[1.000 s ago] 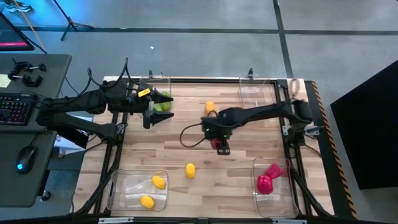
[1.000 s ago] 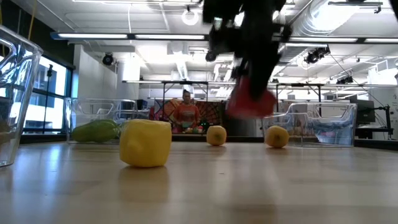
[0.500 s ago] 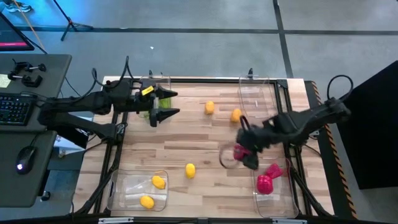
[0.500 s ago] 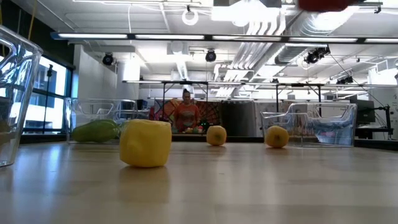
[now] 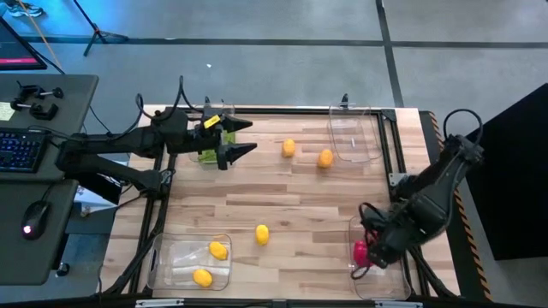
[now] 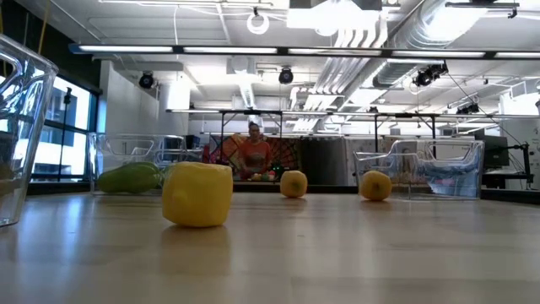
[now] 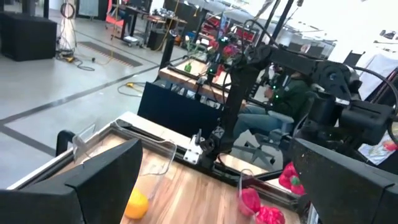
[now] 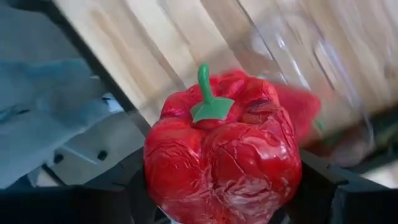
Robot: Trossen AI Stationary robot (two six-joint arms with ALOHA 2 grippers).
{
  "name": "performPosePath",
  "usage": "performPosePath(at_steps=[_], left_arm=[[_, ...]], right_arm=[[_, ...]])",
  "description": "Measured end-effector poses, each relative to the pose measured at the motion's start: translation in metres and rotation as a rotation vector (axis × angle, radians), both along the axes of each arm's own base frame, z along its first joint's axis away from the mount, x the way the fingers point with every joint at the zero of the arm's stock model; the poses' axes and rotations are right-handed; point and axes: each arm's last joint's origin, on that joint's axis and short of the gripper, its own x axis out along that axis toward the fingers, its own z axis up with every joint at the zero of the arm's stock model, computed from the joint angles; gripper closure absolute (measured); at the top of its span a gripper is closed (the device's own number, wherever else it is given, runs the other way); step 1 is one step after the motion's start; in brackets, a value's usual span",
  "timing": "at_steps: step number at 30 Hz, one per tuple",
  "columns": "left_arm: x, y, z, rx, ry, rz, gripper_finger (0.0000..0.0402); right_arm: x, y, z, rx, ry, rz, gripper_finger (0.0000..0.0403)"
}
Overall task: Sort produce into baskets
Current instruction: Put the bell pepper into the bottom right transparent bin
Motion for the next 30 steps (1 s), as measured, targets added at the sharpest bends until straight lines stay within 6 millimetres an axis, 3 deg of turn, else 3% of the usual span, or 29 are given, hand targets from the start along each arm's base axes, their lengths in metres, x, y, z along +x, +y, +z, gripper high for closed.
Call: performPosePath(at_steps=[4, 8, 13, 30], left_arm=[[0.001, 0.0, -0.001, -0.008, 0.005, 0.0, 0.0007], [0.0, 0.0, -0.001, -0.008, 0.004, 0.0, 0.0007], [0.0, 0.002, -0.001, -0.008, 0.002, 0.009, 0.0007], [0.0, 0.008, -0.001, -0.007, 0.006, 0.032, 0.0007]], right_arm=[[-0.014, 0.014, -0.022, 0.025, 0.109, -0.033, 0.0153], [-0.017, 0.027, -0.057, 0.132, 0.2, -0.026, 0.0153], [-0.02, 0.026, -0.087, 0.142, 0.286, -0.114, 0.0153], [-0.022, 0.024, -0.092, 0.11, 0.306, -0.155, 0.0153]])
